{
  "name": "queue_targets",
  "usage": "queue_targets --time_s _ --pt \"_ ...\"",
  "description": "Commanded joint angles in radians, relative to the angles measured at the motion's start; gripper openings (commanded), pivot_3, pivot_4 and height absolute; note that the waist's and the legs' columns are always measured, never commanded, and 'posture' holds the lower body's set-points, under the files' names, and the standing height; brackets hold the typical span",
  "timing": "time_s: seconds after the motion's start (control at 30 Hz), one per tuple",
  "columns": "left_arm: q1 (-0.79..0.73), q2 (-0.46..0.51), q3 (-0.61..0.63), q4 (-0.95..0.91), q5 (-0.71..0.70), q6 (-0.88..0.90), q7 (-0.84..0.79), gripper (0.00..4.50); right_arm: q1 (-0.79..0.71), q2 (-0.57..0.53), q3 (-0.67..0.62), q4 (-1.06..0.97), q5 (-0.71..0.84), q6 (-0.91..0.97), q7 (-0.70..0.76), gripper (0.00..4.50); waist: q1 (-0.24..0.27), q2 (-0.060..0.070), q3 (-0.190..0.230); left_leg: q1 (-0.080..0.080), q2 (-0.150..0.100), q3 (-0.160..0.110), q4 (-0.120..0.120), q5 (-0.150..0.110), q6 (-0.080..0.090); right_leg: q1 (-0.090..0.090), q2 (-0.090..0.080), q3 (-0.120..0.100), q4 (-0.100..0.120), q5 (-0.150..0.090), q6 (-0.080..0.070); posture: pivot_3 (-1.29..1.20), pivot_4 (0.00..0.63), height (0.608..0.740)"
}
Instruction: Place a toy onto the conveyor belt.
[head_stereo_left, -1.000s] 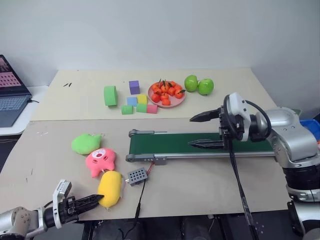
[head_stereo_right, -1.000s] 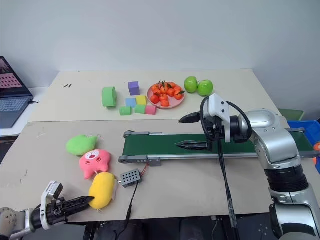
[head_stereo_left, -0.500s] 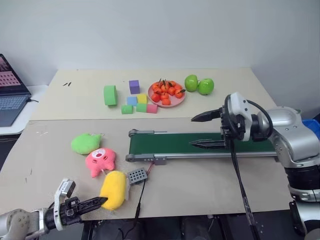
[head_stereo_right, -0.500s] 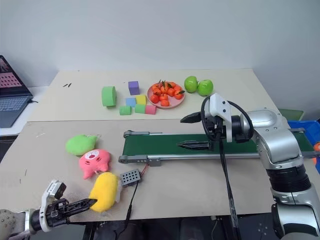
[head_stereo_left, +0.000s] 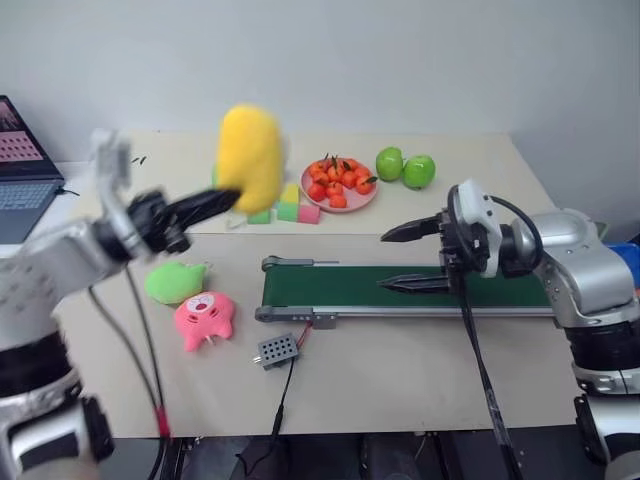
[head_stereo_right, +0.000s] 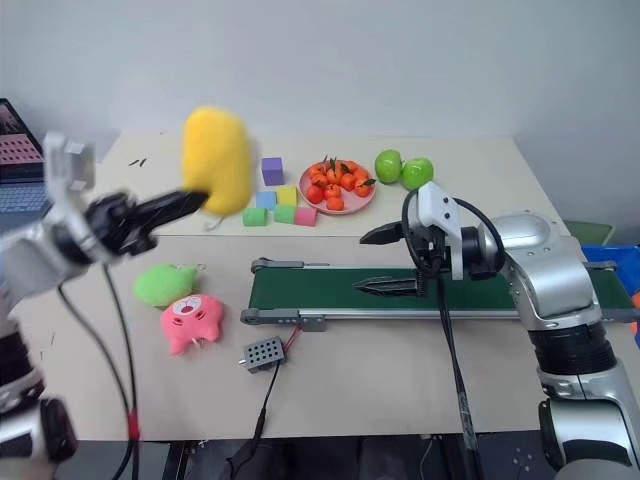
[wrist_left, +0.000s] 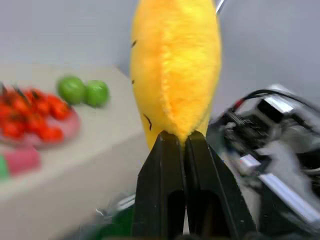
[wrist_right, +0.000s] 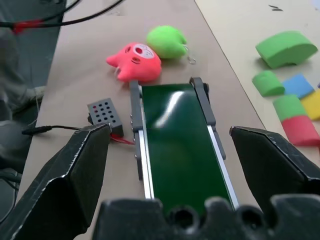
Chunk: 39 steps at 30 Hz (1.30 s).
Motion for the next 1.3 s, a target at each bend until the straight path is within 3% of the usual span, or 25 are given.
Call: queue_targets --time_s 0.03,0.1,0.17,0.27,0.43,0.67,0.93,1.3 --pt "0.03 0.152 -0.3 -0.114 0.438 -0.358 -0.119 0.01 -0.001 -0.012 -0.023 -0.015 0.005 -0.015 -0.002 4.5 -0.011 0.0 0.0 -0.001 0.0 0.0 -0.002 0.0 0.0 -0.003 0.0 0.002 0.0 0.0 0.0 0.0 0.15 0.738" --pt "0.091 0.249 -0.451 -0.085 0.746 -0.703 -0.195 0.01 0.008 -0.014 -0.026 -0.019 0.004 -0.015 -0.005 4.5 -0.026 0.001 0.0 -0.001 0.0 0.003 -0.006 0.0 0.0 -0.007 0.001 0.003 0.0 0.0 0.0 0.0 0.15 0.738" --pt "0.122 0.26 -0.484 -0.019 0.876 -0.934 -0.201 0.01 0.014 -0.015 -0.03 -0.024 0.005 -0.013 -0.01 4.5 -0.027 0.001 0.0 -0.001 -0.001 0.008 -0.011 0.0 0.0 -0.011 0.001 0.003 -0.001 0.0 -0.001 0.0 0.15 0.738" --pt "0.17 0.29 -0.526 0.123 1.128 -1.311 -0.12 0.01 0.024 -0.023 -0.039 -0.034 0.008 -0.009 -0.017 4.5 -0.019 0.001 0.0 -0.015 0.0 0.006 -0.002 0.0 0.0 -0.021 0.001 0.0 0.001 0.0 -0.001 0.0 0.15 0.738" --pt "0.21 0.277 -0.503 0.27 1.366 -1.67 0.049 0.01 0.039 -0.039 -0.062 -0.049 0.025 0.008 -0.028 4.5 -0.002 0.002 0.0 -0.015 0.0 0.007 0.001 -0.001 0.002 -0.02 0.001 0.0 0.001 0.002 0.0 0.0 0.15 0.738" --pt "0.275 0.247 -0.462 0.399 1.542 -1.896 0.247 0.01 0.053 -0.071 -0.131 -0.056 0.072 0.042 -0.037 4.5 0.004 0.002 0.0 -0.017 0.0 0.007 0.004 -0.003 0.006 -0.019 0.001 -0.001 0.001 0.002 0.001 0.0 0.15 0.738" --pt "0.236 0.171 -0.517 0.55 1.797 -1.957 0.438 0.01 0.069 -0.091 -0.158 -0.086 0.089 0.062 -0.057 4.5 0.0 0.002 0.0 -0.016 0.0 0.008 0.007 -0.003 0.006 -0.018 0.001 -0.001 0.002 0.003 0.002 0.0 0.15 0.738" --pt "0.123 0.08 -0.606 0.693 1.859 -1.965 0.47 0.01 0.098 -0.126 -0.182 -0.127 0.109 0.083 -0.089 4.5 -0.002 0.002 0.0 -0.016 -0.001 0.008 0.008 -0.003 0.006 -0.018 0.001 -0.001 0.003 0.003 0.002 0.0 0.15 0.738"
